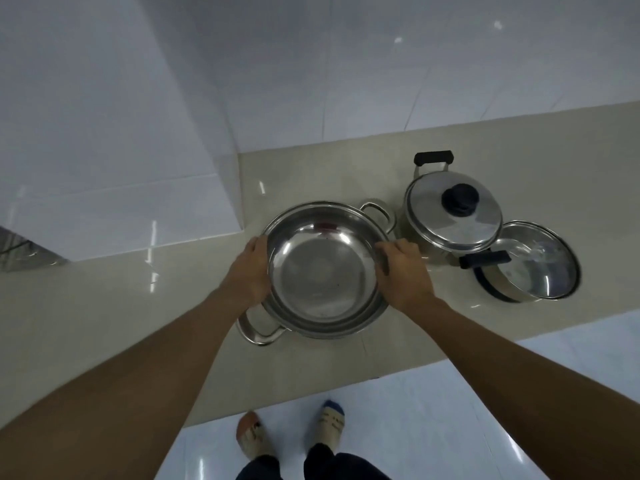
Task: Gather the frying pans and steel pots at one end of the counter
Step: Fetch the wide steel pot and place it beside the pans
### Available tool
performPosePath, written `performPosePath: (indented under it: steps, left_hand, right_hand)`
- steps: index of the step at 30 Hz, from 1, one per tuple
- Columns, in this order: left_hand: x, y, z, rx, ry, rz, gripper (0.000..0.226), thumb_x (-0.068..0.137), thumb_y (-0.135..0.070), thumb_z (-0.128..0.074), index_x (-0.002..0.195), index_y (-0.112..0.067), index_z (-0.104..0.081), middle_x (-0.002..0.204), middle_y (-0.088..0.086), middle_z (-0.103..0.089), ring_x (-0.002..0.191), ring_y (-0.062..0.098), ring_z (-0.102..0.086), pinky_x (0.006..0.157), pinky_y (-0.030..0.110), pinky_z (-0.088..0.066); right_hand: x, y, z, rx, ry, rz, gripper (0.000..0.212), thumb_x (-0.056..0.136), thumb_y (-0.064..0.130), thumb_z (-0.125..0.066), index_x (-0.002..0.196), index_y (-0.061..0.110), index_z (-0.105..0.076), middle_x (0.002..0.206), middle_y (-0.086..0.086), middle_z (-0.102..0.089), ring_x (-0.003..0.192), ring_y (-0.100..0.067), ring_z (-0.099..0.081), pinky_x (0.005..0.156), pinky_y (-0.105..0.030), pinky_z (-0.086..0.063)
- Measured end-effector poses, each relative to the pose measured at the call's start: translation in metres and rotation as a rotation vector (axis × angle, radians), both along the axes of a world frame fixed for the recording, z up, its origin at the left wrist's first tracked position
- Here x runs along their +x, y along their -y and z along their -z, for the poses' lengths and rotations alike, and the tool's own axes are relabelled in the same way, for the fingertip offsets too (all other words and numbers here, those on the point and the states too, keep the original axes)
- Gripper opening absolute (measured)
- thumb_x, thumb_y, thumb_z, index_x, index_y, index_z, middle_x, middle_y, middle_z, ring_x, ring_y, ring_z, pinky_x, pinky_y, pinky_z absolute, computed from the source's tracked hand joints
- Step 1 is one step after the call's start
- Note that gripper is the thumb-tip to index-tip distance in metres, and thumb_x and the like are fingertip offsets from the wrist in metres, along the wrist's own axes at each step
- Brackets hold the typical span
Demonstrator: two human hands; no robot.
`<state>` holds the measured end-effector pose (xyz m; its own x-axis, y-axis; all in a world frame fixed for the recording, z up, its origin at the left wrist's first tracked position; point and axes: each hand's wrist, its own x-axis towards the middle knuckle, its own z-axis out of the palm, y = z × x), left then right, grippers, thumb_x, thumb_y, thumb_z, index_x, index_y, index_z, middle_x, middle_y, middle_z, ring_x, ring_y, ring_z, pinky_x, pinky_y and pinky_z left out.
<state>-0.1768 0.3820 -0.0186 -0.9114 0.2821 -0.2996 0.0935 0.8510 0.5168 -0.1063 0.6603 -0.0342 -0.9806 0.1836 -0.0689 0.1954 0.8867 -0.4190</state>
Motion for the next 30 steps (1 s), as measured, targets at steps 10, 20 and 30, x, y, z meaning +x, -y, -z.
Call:
performPosePath:
  steps: [10, 20, 30]
  left_hand:
    - [0.019, 0.041, -0.004, -0.113, -0.013, -0.056, 0.041, 0.095, -0.021, -0.054, 0.132, -0.009, -0.04, 0.123, 0.019, -0.056, 0.109, 0.041, -0.058, 0.092, 0.049, -0.048]
    - [0.043, 0.059, 0.012, -0.082, 0.047, -0.214, 0.035, 0.098, -0.036, -0.054, 0.126, -0.015, -0.05, 0.118, 0.013, -0.06, 0.108, 0.035, -0.059, 0.093, 0.045, -0.048]
    - [0.063, 0.074, 0.022, -0.154, 0.026, -0.217, 0.037, 0.103, -0.038, -0.04, 0.126, -0.01, -0.05, 0.116, 0.014, -0.053, 0.107, 0.034, -0.052, 0.096, 0.049, -0.045]
  right_hand:
    - [-0.036, 0.018, -0.009, 0.005, -0.01, -0.074, 0.055, 0.09, 0.029, -0.07, 0.14, 0.017, -0.053, 0.152, -0.01, -0.039, 0.142, -0.034, -0.031, 0.111, -0.052, -0.032]
    - [-0.052, 0.023, -0.008, 0.269, 0.135, -0.046, 0.058, 0.09, 0.04, -0.064, 0.143, 0.024, -0.047, 0.137, -0.015, -0.04, 0.124, -0.038, -0.038, 0.1, -0.044, -0.036]
    - [-0.038, 0.029, 0.008, 0.069, 0.119, -0.089, 0.034, 0.098, 0.035, -0.055, 0.126, 0.016, -0.055, 0.132, -0.013, -0.049, 0.119, -0.037, -0.043, 0.096, -0.046, -0.041]
